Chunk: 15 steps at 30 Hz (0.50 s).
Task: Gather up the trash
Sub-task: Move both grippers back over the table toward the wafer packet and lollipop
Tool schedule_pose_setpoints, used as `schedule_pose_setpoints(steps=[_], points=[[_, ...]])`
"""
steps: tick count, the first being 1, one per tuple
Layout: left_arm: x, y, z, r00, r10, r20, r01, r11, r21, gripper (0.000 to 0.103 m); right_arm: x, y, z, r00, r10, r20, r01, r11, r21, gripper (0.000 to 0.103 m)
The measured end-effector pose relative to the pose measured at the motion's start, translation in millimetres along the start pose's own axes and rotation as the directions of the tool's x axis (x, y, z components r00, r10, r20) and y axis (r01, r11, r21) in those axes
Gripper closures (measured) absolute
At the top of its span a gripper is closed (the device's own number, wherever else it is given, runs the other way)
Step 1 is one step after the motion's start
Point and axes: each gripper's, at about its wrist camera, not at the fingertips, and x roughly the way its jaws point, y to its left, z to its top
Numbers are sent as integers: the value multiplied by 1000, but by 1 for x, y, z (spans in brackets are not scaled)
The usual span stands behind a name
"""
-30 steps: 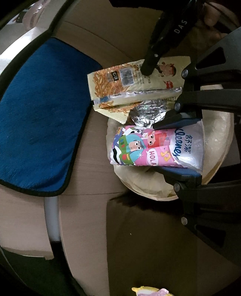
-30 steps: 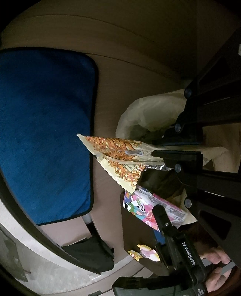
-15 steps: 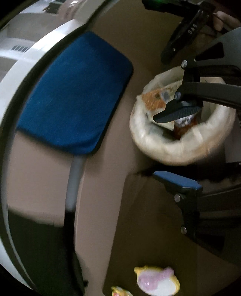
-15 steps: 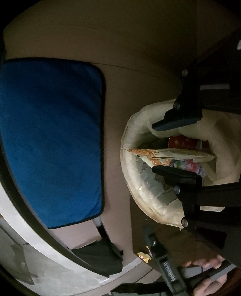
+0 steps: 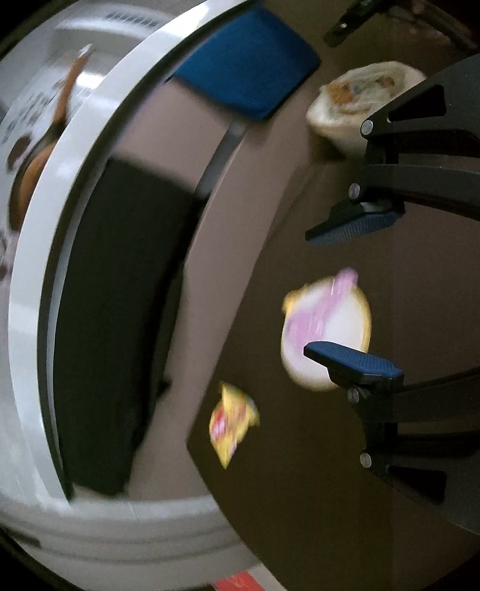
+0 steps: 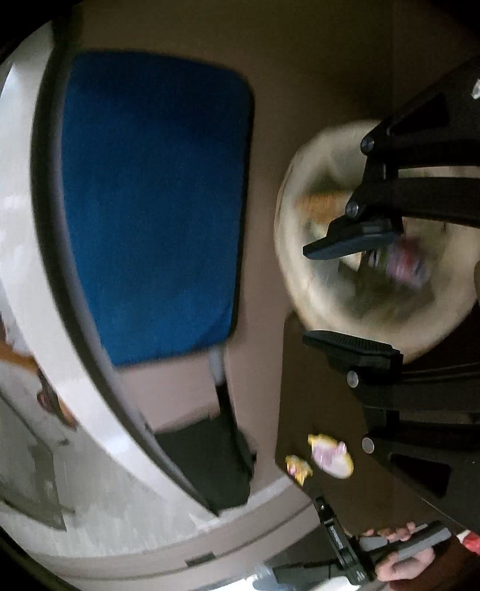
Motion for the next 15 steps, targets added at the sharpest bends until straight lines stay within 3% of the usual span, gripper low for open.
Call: schedule_pose_setpoints(steps=[4, 8, 15], points=[[-2, 63, 12, 999, 49, -7, -49, 997, -54, 48, 23, 48, 4, 997, 69, -29, -70, 996, -49, 65], [-3, 106, 13, 999, 46, -16, -47, 993, -108, 48, 58, 96, -1, 987, 132, -96, -141, 986, -93, 65], [0, 147, -6, 998, 36, -59, -42, 994, -106, 48, 141, 184, -31, 930, 213, -298, -280, 939, -201, 64]])
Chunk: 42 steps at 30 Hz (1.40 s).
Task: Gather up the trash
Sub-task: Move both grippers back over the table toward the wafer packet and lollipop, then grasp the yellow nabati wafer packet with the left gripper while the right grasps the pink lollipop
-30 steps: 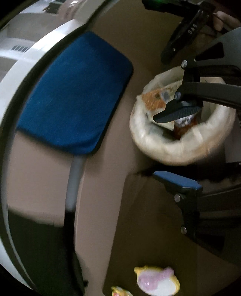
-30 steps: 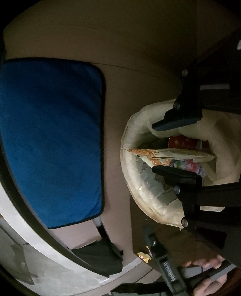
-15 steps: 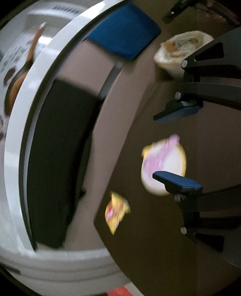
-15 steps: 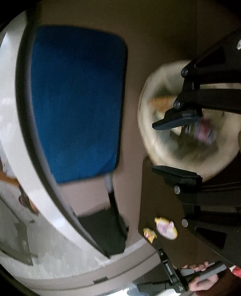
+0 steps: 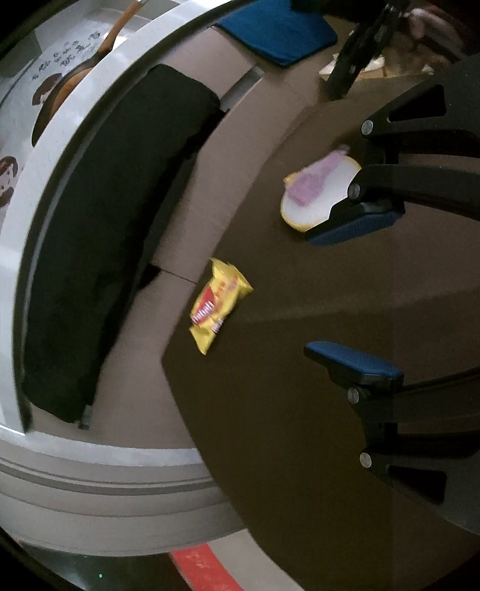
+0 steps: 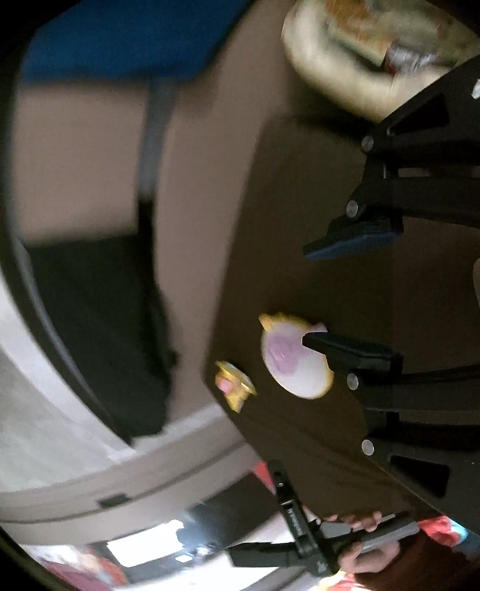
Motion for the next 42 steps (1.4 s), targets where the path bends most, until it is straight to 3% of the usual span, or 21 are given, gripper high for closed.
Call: schedule_pose_setpoints(steps=[7, 13, 19, 25, 32, 34, 36, 38, 39, 42], points=[[8, 31, -5, 999, -13, -37, 12, 999, -34, 48, 78, 53, 19, 998, -2, -62, -11, 977, -212, 64], [21, 37, 1, 998, -14, -53, 11, 999, -51, 48, 126, 57, 31, 991, -27, -129, -2, 976, -218, 64], [34, 18, 7, 997, -40, -68, 40, 999, -8, 48, 103, 38, 28, 994, -39, -102, 19, 982, -189, 66], [61, -19, 21, 993, -74, -95, 80, 995, 54, 48, 54, -17, 11, 997, -51, -59, 50, 999, -18, 66], [106, -44, 82, 999, 26, 29, -29, 996, 82, 48, 16, -44, -10, 999, -49, 6, 48, 995, 85, 65], [126, -41, 101, 992, 107, 61, -110, 993, 51, 48, 14, -45, -13, 998, -60, 18, 58, 995, 80, 65], [147, -33, 119, 964, 250, 92, -252, 968, 15, 48, 10, -46, -17, 997, -71, 22, 69, 995, 72, 65], [160, -22, 129, 939, 332, 84, -331, 943, -31, 48, 8, -49, -21, 997, -71, 19, 70, 995, 70, 65], [166, -17, 131, 937, 342, 69, -339, 939, -53, 48, 6, -51, -23, 997, -72, 19, 71, 995, 71, 65], [185, -14, 131, 954, 299, -18, -299, 954, -29, 48, 2, -58, -30, 997, -74, 8, 74, 995, 69, 65]])
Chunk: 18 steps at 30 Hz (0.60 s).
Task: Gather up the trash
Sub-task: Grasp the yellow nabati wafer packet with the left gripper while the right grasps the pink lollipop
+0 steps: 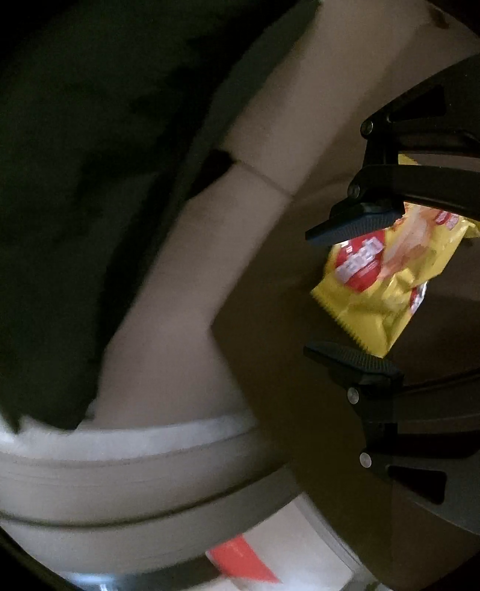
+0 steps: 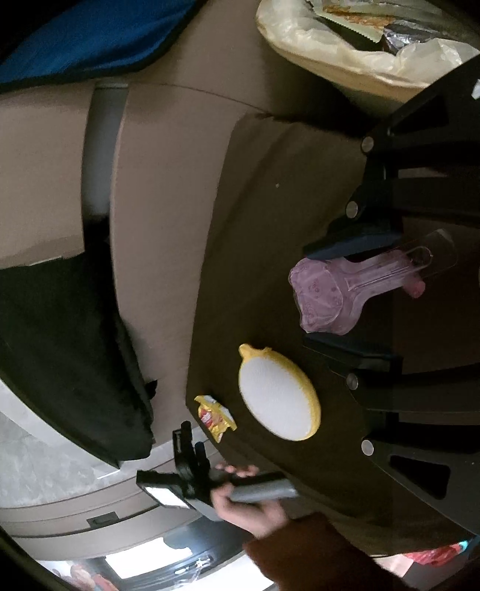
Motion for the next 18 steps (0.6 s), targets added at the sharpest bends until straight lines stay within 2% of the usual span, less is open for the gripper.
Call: schedule_pose_setpoints(steps=[4, 7, 9, 12, 16, 18], points=[[-8, -20, -24, 995, -85, -56, 92, 986, 137, 49, 4, -6, -4, 1000, 21, -7, -21, 999, 24, 65], [-23, -28, -50, 980, -156, -120, 177, 965, 192, 49, 5, -6, -6, 999, 40, -7, -40, 998, 41, 65], [-37, -28, -64, 973, -189, -132, 214, 954, 212, 49, 4, -4, -7, 999, 50, -5, -50, 998, 44, 65], [-57, -25, -81, 954, -242, -179, 277, 939, 206, 49, 0, -1, -9, 999, 52, -2, -52, 998, 38, 65], [-82, -15, -101, 907, -328, -262, 379, 908, 177, 49, -6, 2, -12, 998, 68, -1, -68, 996, 49, 65], [-97, -10, -112, 902, -337, -272, 389, 905, 171, 49, -9, 5, -13, 998, 69, 5, -69, 997, 47, 65]])
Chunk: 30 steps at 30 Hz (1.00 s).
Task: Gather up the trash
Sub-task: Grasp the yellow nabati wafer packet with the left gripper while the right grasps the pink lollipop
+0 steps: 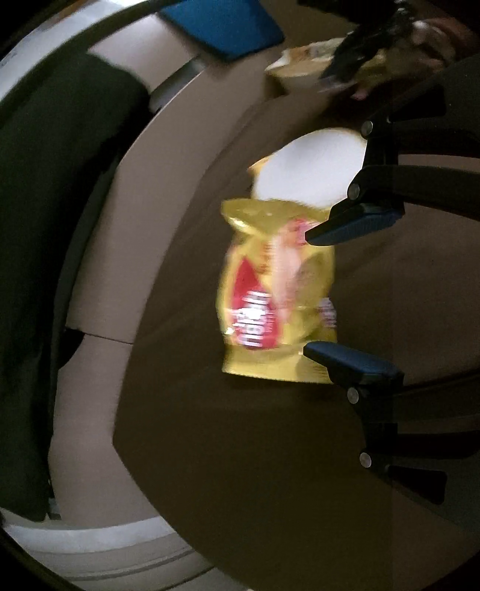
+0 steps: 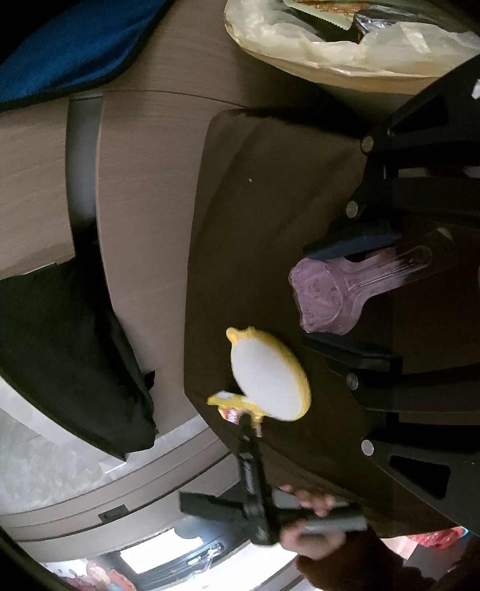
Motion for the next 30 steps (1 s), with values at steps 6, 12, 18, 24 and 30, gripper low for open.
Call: schedule_pose_setpoints(steps=[6, 12, 18, 24, 30], points=[[-41, 14, -22, 997, -8, 83, 22, 985, -174, 49, -6, 10, -2, 1000, 1, 10, -1, 1000, -12, 65], [-12, 25, -23, 986, -162, 41, 164, 883, -440, 49, -5, 15, -6, 1000, 8, 13, -8, 1000, 3, 65], [9, 16, -2, 993, -17, 117, 77, 842, -534, 49, -9, 24, -13, 1000, -28, 14, 28, 999, -40, 65], [26, -14, 17, 972, 203, 115, -131, 883, -451, 49, -6, 23, -15, 999, -52, 8, 52, 998, -43, 64], [33, -32, 17, 951, 286, 115, -246, 929, -276, 72, -2, 23, -19, 998, -57, -2, 57, 997, -46, 64]])
